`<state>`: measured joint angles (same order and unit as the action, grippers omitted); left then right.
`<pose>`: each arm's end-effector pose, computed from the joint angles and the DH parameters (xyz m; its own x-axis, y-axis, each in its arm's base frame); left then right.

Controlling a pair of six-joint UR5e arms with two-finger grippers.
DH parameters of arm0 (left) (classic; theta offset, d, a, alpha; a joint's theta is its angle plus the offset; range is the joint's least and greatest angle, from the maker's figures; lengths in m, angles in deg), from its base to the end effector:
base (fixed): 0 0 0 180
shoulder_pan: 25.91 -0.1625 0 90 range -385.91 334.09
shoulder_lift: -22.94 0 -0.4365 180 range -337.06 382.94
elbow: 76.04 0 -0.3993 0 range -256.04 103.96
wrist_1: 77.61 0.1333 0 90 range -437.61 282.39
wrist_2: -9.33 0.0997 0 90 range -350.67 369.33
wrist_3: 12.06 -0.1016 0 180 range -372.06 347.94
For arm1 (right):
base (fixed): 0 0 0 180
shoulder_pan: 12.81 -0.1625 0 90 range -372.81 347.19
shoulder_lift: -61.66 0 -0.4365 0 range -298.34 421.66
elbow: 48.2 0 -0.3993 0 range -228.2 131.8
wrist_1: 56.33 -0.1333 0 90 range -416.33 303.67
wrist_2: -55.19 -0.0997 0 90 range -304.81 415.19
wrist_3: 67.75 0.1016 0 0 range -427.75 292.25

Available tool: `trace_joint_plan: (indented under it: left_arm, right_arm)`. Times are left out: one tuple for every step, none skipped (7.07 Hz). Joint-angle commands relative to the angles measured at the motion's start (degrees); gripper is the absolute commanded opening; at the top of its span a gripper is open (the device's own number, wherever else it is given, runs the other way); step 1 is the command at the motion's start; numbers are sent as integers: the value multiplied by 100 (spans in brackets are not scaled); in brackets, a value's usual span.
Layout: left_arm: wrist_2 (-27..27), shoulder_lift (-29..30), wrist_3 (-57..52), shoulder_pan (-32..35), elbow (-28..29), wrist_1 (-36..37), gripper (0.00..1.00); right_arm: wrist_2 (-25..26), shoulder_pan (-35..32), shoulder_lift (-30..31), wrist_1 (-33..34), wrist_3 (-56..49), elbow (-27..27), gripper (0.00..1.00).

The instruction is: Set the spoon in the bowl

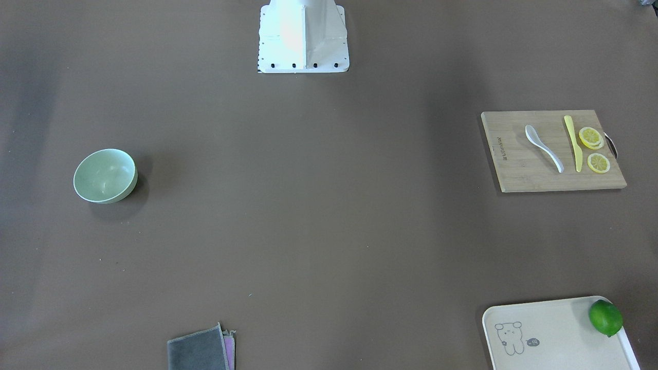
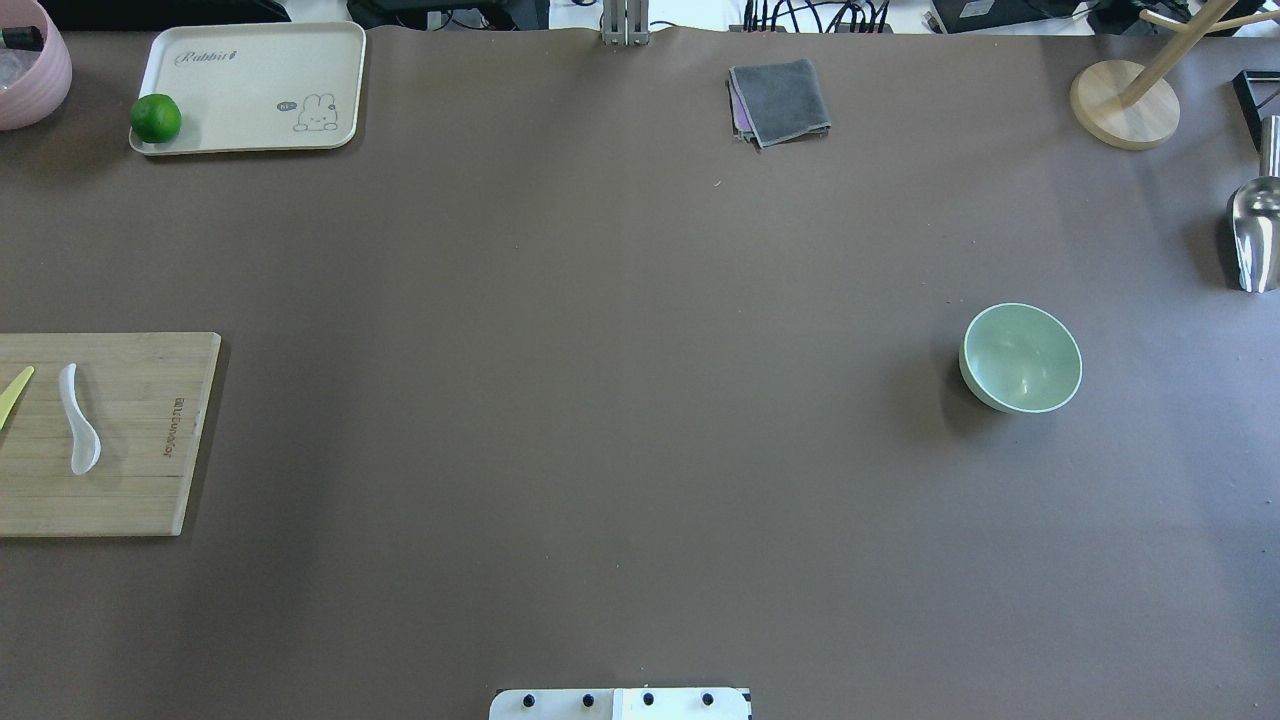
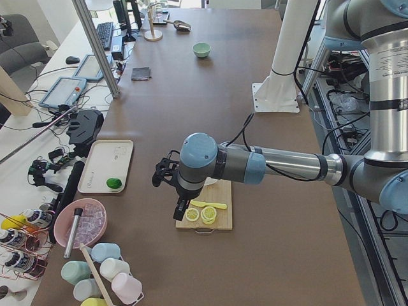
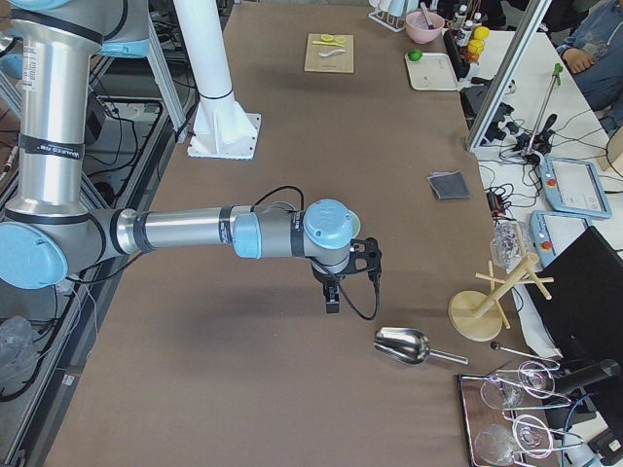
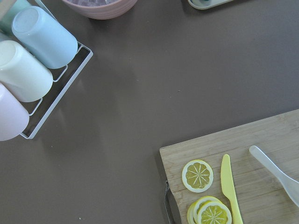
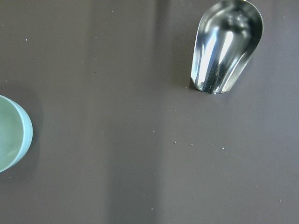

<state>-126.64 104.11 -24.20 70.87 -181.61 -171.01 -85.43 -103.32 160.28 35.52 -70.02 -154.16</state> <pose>-0.1118 -0.4299 0.5989 0.7138 0.2482 -0.6549 -0.0347 0.9465 0.3210 0.0586 -0.4355 0.5977 0.6349 -0.1077 0.7650 0.0163 0.9919 0.1261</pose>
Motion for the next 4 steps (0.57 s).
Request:
trace_joint_plan:
  left_arm:
    - [-174, 39, 961, -88, -16, -142, 97]
    - [-175, 5, 1342, -333, -8, -587, 97]
    - [-184, 39, 1998, -727, -34, -704, 96]
    - [-149, 39, 2745, -1105, -51, -1149, 96]
  right_arm:
    - [8, 487, -80, -44, 819, -300, 100]
    - [17, 821, -98, -532, 1469, -337, 100]
    - [104, 1277, -98, -1120, 2267, -302, 100]
    - [287, 1725, -106, -1578, 3041, -302, 100]
